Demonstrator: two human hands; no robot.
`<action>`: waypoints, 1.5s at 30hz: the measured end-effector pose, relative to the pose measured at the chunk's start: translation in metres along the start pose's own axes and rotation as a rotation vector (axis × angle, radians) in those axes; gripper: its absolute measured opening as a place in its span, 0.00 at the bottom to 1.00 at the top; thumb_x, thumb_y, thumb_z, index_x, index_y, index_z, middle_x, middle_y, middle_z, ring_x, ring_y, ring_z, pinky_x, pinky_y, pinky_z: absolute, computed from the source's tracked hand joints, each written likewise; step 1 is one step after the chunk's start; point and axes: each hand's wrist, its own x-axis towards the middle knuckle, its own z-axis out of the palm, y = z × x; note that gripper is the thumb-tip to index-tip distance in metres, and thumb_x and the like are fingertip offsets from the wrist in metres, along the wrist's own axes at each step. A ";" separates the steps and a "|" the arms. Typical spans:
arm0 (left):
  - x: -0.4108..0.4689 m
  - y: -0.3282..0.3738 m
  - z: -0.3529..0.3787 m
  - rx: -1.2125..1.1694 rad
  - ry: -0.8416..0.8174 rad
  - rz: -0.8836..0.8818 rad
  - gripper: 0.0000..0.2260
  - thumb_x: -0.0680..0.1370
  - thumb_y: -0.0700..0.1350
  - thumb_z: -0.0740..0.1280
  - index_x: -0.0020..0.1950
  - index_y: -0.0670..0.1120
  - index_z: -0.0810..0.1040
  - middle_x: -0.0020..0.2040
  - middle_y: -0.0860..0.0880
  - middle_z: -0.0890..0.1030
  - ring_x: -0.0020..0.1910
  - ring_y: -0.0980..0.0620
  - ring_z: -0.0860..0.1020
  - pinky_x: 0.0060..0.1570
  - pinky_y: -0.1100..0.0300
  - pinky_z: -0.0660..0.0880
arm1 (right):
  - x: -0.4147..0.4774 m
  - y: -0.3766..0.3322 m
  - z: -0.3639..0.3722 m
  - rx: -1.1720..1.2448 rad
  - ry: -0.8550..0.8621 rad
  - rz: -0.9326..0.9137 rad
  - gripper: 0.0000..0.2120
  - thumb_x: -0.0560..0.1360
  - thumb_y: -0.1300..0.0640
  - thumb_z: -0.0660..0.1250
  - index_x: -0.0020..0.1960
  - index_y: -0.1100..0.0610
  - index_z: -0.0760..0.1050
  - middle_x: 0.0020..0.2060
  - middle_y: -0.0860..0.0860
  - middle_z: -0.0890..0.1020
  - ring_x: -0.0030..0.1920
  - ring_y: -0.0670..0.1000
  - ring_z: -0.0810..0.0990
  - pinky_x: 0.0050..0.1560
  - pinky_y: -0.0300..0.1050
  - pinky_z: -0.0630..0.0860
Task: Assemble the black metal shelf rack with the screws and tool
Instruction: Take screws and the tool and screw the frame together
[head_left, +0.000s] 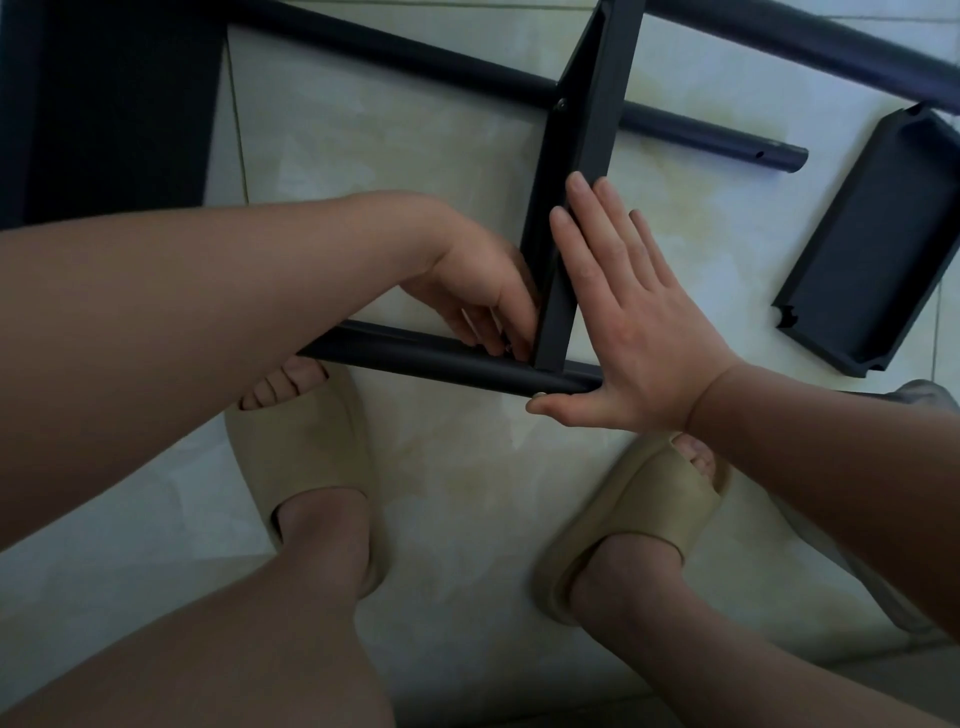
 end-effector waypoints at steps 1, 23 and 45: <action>0.001 0.003 -0.002 0.039 0.010 -0.023 0.04 0.77 0.41 0.70 0.49 0.47 0.84 0.45 0.51 0.85 0.45 0.53 0.81 0.48 0.60 0.76 | 0.000 0.000 0.000 0.002 0.000 -0.001 0.59 0.71 0.22 0.58 0.82 0.66 0.46 0.82 0.63 0.46 0.82 0.63 0.42 0.78 0.68 0.51; 0.003 0.001 -0.003 -0.001 -0.008 -0.001 0.05 0.76 0.36 0.70 0.45 0.45 0.83 0.38 0.50 0.83 0.37 0.55 0.77 0.41 0.64 0.75 | 0.000 0.001 0.002 0.018 0.022 -0.004 0.59 0.71 0.22 0.59 0.82 0.66 0.47 0.81 0.63 0.47 0.82 0.63 0.43 0.79 0.67 0.52; 0.004 0.000 0.000 0.020 -0.003 -0.028 0.03 0.77 0.39 0.70 0.48 0.46 0.83 0.40 0.51 0.83 0.40 0.53 0.77 0.47 0.59 0.74 | 0.000 0.002 0.002 0.018 0.013 -0.005 0.59 0.71 0.22 0.59 0.82 0.66 0.46 0.82 0.63 0.46 0.82 0.63 0.43 0.78 0.67 0.52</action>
